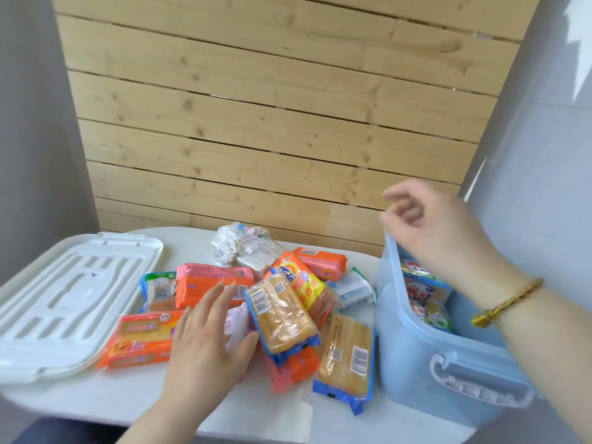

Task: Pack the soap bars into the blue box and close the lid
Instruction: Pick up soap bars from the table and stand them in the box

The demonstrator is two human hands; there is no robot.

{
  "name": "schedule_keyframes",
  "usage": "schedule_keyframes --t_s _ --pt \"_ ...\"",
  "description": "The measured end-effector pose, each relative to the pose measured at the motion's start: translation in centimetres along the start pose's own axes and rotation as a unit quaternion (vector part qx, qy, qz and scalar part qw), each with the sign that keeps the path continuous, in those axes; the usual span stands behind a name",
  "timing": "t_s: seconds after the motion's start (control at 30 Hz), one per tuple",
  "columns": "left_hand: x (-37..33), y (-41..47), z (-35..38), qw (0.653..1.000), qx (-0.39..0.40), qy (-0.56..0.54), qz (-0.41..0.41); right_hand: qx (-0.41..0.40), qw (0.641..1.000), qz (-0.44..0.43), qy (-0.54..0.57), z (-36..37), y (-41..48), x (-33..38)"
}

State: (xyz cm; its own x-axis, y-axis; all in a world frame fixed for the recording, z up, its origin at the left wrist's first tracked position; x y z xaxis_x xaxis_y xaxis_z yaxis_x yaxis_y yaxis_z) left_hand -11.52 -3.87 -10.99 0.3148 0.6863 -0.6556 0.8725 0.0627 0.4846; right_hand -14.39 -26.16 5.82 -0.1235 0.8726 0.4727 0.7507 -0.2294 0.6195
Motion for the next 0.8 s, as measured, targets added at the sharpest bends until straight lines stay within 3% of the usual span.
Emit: schedule_keyframes --t_s 0.13,0.23,0.53,0.8 --pt "3.0 -2.1 0.6 0.999 0.045 -0.005 -0.030 0.171 0.983 -0.029 -0.068 8.3 -4.8 3.7" --pt "3.5 -2.3 0.7 0.998 0.043 -0.036 -0.026 0.264 0.955 0.008 -0.137 14.1 -8.4 2.8" --pt "3.9 -2.4 1.4 0.994 0.111 0.019 0.003 0.288 0.924 0.049 -0.247 19.0 -10.3 0.7" --pt "3.8 -2.3 1.1 0.993 0.114 0.037 0.008 0.259 0.944 0.081 -0.191 18.4 -9.6 -0.1"
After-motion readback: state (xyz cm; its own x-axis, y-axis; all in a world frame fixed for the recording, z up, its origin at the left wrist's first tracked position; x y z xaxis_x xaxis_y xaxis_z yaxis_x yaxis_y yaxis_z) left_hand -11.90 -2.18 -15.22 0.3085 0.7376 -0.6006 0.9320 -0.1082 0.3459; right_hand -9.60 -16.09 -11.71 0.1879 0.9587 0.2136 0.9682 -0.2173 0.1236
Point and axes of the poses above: each hand's wrist, its own y-axis towards the middle knuckle, its own z-axis out of the palm, x = y × z, the point moved 6 cm from there along y, towards the middle knuckle, and after that the axes turned 9 degrees about -x, right-handed, at the moved point
